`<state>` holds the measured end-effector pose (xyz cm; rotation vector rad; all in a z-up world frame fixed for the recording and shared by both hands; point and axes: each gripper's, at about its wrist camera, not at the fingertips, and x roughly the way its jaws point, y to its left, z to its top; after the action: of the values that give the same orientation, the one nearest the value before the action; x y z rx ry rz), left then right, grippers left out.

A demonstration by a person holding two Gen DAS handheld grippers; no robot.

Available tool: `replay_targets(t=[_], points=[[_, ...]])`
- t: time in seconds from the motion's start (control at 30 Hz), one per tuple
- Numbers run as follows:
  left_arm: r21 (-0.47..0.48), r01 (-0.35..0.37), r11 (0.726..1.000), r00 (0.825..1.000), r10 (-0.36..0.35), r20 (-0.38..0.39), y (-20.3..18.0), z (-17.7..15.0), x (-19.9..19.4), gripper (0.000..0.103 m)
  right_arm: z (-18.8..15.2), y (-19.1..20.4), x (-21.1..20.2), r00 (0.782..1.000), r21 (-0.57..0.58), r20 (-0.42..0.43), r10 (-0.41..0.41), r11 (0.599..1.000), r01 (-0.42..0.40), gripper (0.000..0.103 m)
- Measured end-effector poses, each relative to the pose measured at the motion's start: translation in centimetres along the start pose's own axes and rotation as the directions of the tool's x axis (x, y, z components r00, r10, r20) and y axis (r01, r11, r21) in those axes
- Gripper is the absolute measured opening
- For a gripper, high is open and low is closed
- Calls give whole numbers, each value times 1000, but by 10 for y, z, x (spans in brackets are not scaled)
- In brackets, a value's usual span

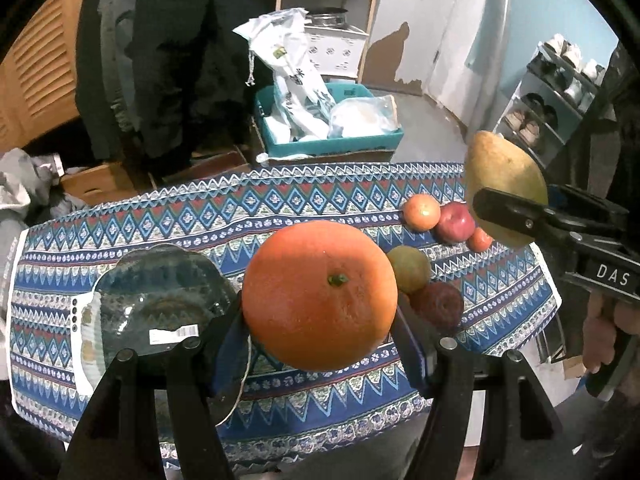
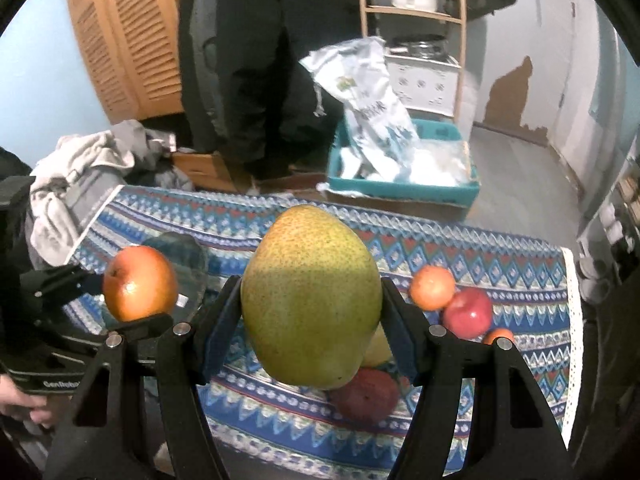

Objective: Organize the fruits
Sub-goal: 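Close the right tool on the green pear and lift it while the left tool lifts the orange, then lower the large orange into the glass bowl with the left tool while the right tool lowers the pear in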

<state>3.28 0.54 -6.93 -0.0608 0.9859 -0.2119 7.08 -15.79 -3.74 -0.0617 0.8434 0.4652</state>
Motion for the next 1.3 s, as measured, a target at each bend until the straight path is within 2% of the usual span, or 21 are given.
replay_targets(t=[0.37,0.83,1.3], points=[[-74,-31,997,999,32,19,38,-5,-12,69,23,50,8,998,-50,4,63,997,-63,67],[-170,-62,983,997,68,30,92,-20,-23,69,44,113,39,990,-101,-28,135,985,-137,67],[-282,-140,949,990,133,-45,154,-51,-10,69,48,168,91,973,-117,-109,201,970,-214,67]])
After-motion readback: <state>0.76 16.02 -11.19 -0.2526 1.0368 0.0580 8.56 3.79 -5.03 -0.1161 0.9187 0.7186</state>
